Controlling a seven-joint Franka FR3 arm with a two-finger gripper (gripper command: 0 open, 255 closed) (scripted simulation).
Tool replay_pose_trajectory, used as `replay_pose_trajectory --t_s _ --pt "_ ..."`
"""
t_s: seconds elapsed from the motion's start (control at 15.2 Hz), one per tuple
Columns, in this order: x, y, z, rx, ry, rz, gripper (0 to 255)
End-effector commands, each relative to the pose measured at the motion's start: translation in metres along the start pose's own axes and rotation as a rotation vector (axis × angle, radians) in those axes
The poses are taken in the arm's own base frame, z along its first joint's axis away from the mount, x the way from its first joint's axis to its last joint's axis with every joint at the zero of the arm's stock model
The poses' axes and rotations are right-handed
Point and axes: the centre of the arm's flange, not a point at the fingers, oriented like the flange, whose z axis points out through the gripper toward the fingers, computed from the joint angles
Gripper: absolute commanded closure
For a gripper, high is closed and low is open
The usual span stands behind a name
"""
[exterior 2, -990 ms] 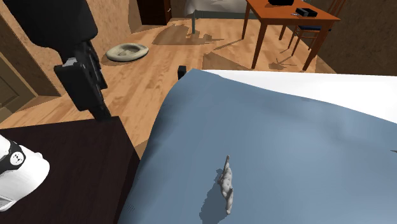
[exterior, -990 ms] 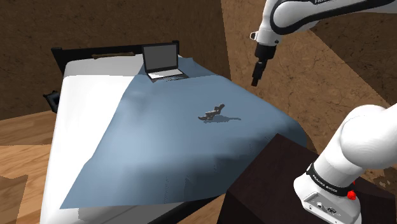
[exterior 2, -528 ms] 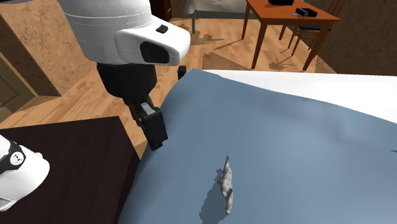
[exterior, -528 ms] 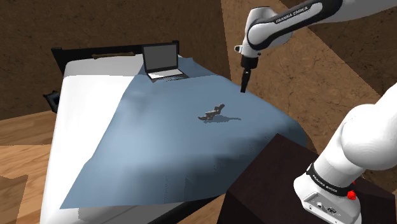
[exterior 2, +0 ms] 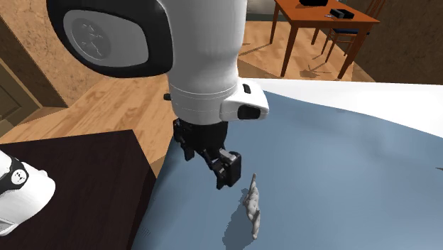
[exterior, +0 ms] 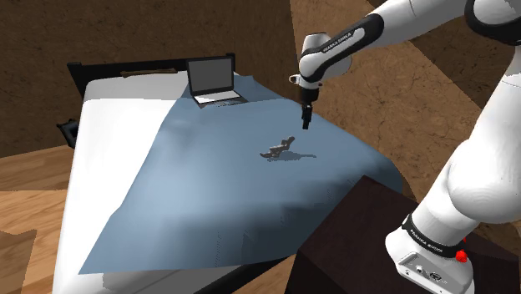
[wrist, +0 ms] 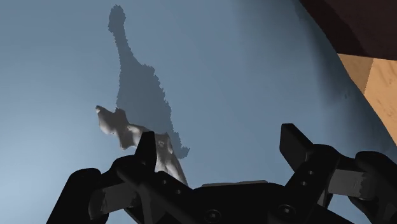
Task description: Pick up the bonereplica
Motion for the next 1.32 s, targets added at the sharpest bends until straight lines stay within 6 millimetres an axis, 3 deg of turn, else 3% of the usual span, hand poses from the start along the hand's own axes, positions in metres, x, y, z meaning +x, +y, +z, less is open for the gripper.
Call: replay_pose_trajectory --t_s 0.0,0.79,1.25 --pt "0.016 0.017 0.021 0.001 -0.007 -0.054 0" --pt "0.117 0.081 0.131 0.009 -0.053 -0.358 0" --pt "0.123 0.084 0.168 0.009 -0.055 -0.371 0"
